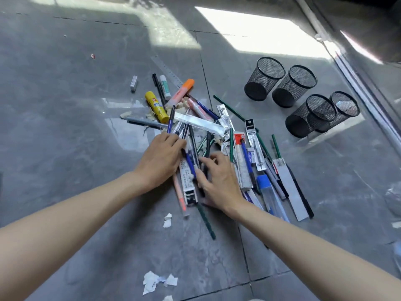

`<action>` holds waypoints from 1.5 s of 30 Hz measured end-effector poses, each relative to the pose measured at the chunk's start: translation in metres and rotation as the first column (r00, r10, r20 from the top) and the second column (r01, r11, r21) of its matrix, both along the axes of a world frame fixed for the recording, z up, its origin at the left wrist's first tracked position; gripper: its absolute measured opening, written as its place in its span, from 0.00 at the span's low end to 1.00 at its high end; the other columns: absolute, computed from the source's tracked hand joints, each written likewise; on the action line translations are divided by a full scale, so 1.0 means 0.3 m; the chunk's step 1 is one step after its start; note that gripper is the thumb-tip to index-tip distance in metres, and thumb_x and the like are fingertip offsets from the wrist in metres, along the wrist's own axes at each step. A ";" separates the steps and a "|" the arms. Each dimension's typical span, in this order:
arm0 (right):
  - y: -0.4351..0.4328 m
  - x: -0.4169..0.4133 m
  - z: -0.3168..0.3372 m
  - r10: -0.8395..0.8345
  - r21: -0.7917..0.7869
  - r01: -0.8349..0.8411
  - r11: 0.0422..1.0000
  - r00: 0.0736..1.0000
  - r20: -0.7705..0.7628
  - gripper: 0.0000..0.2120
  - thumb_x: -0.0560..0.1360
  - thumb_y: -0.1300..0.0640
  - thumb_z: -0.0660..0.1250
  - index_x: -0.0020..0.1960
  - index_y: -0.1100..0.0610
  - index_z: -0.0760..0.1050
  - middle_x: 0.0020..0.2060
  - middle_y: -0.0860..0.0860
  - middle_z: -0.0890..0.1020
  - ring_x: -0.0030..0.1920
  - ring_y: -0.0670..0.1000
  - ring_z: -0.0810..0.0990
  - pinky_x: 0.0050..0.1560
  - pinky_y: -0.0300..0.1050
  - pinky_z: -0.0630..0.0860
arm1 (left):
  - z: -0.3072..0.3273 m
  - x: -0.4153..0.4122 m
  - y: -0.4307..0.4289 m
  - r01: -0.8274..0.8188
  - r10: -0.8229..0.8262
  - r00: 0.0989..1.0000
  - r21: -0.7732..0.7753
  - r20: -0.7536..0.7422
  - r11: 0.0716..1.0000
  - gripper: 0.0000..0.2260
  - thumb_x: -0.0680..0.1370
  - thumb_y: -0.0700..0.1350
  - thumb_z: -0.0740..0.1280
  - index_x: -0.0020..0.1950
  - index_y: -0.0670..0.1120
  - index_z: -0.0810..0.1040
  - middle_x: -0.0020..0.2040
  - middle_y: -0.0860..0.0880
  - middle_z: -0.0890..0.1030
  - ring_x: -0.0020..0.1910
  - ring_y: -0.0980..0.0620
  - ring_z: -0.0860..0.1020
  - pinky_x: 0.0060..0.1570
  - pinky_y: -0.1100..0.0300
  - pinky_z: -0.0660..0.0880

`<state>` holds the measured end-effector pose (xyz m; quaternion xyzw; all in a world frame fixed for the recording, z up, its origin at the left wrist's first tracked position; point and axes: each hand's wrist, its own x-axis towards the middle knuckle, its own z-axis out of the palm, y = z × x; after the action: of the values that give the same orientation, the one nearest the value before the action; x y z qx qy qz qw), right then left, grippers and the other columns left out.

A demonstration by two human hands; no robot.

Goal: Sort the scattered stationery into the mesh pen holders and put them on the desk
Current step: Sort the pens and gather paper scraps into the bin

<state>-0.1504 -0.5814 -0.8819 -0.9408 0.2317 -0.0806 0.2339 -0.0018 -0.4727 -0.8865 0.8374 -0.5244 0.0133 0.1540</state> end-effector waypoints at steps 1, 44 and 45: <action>0.012 -0.007 0.000 0.030 0.024 -0.031 0.999 1.000 0.005 0.18 0.75 0.47 0.58 0.58 0.55 0.77 0.51 0.52 0.73 0.52 0.53 0.72 0.54 0.49 0.71 | -0.003 0.004 0.021 -0.025 0.025 1.000 -0.011 -0.001 1.000 0.07 0.71 0.37 0.66 0.48 0.42 0.75 0.43 0.44 0.76 0.44 0.42 0.72 0.46 0.51 0.68; -0.123 -0.014 0.053 -0.270 0.054 0.281 0.958 0.950 -0.156 0.02 0.74 0.60 0.62 0.45 0.57 0.70 0.44 0.53 0.74 0.44 0.54 0.73 0.41 0.49 0.70 | -0.040 -0.161 -0.104 -0.036 0.042 0.993 0.061 -0.107 0.997 0.15 0.76 0.43 0.64 0.63 0.45 0.74 0.68 0.42 0.68 0.67 0.42 0.64 0.68 0.50 0.52; -0.131 -0.017 0.059 -0.305 0.079 0.318 0.945 0.942 -0.137 0.01 0.73 0.62 0.62 0.44 0.57 0.70 0.43 0.53 0.75 0.43 0.55 0.73 0.40 0.48 0.69 | -0.040 -0.149 -0.095 -0.047 0.053 0.995 0.068 -0.088 0.997 0.16 0.75 0.40 0.65 0.62 0.45 0.75 0.67 0.42 0.70 0.65 0.42 0.66 0.66 0.52 0.55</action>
<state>-0.1554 -0.6206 -0.8642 -0.8826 0.3953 -0.0470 0.2502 -0.0465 -0.5013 -0.8985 0.8545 -0.4960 -0.0378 0.1495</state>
